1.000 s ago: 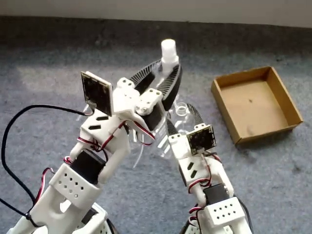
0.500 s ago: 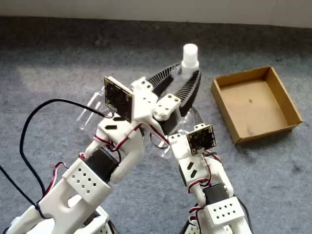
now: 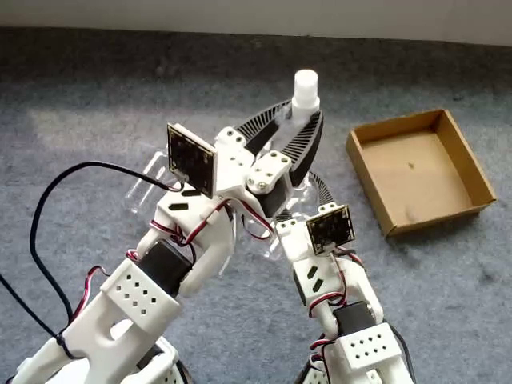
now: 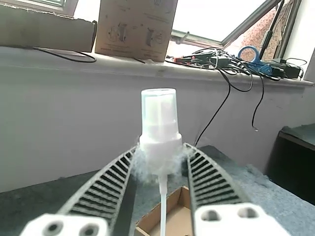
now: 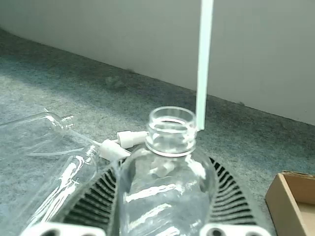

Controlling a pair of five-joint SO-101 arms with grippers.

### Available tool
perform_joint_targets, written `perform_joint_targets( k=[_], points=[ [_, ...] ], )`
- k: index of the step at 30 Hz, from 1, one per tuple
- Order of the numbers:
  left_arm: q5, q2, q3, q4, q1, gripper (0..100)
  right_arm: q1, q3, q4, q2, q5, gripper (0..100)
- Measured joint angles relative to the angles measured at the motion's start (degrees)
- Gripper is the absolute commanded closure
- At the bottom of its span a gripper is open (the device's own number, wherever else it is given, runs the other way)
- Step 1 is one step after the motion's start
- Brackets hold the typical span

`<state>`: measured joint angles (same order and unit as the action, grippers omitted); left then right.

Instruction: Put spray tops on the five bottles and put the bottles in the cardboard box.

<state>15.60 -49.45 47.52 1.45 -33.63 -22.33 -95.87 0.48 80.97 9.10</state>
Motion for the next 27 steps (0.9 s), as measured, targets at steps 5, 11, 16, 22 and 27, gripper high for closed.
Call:
perform_joint_targets(
  k=[5,11,16,22,27],
  points=[
    [0.0,-3.5,0.8,0.0,0.2,99,0.0,0.0,0.0,0.0,0.0,88.2],
    [0.0,-8.4,1.3,0.0,3.0,99,0.0,0.0,0.0,0.0,0.0,88.2],
    [0.0,-9.1,3.4,0.0,2.5,99,0.0,0.0,0.0,0.0,0.0,88.2],
    [0.0,-9.3,7.3,0.0,2.8,99,0.1,0.0,0.0,-0.1,0.0,88.2],
    [0.0,-9.3,10.3,-0.1,1.4,99,0.1,0.0,0.0,-0.1,0.0,88.2]
  ],
)
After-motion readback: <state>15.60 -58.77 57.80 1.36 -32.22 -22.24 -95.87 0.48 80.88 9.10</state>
